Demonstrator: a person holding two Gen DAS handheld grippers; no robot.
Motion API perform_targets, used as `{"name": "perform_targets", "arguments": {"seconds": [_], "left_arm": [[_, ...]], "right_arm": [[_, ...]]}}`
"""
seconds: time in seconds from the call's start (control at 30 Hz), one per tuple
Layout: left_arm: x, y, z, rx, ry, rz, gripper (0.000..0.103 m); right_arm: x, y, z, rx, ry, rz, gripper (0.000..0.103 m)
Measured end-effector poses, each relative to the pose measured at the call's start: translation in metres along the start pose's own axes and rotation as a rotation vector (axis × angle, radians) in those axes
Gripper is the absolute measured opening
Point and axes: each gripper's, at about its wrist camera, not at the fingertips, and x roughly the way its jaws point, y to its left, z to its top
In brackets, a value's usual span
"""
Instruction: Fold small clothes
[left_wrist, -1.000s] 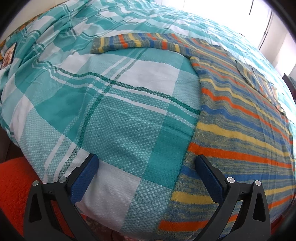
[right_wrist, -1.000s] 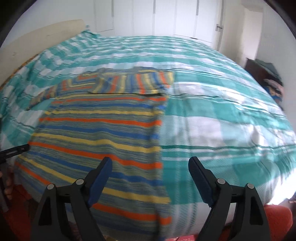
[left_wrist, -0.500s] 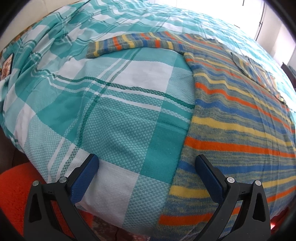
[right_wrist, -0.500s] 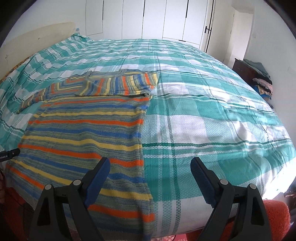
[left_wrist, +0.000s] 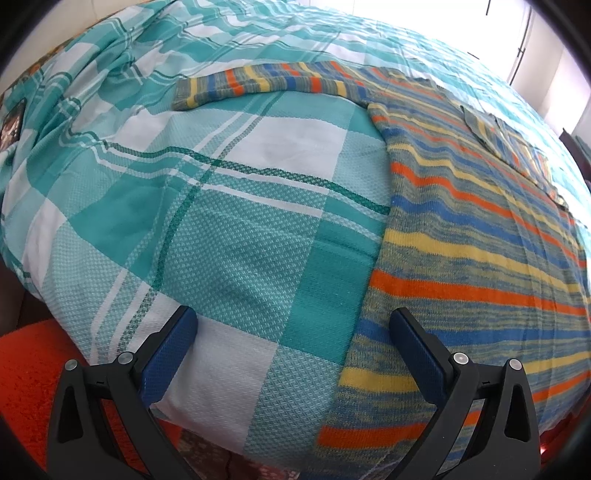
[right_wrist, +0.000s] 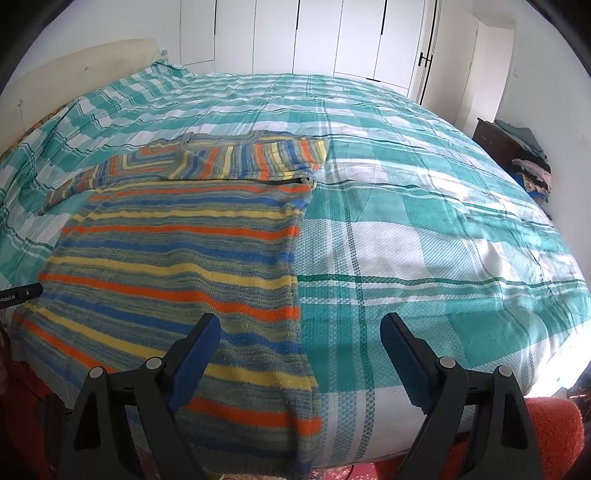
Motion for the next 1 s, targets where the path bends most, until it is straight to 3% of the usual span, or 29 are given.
{"name": "perform_targets", "arguments": {"seconds": [0.83, 1.0], "left_arm": [[-0.005, 0.002, 0.002, -0.013, 0.017, -0.003, 0.102], [-0.030, 0.041, 0.018, -0.213, -0.025, -0.209, 0.102]], "right_arm": [[0.000, 0.002, 0.002, -0.003, -0.013, 0.001, 0.088], [-0.004, 0.004, 0.002, -0.015, -0.033, 0.005, 0.088]]}}
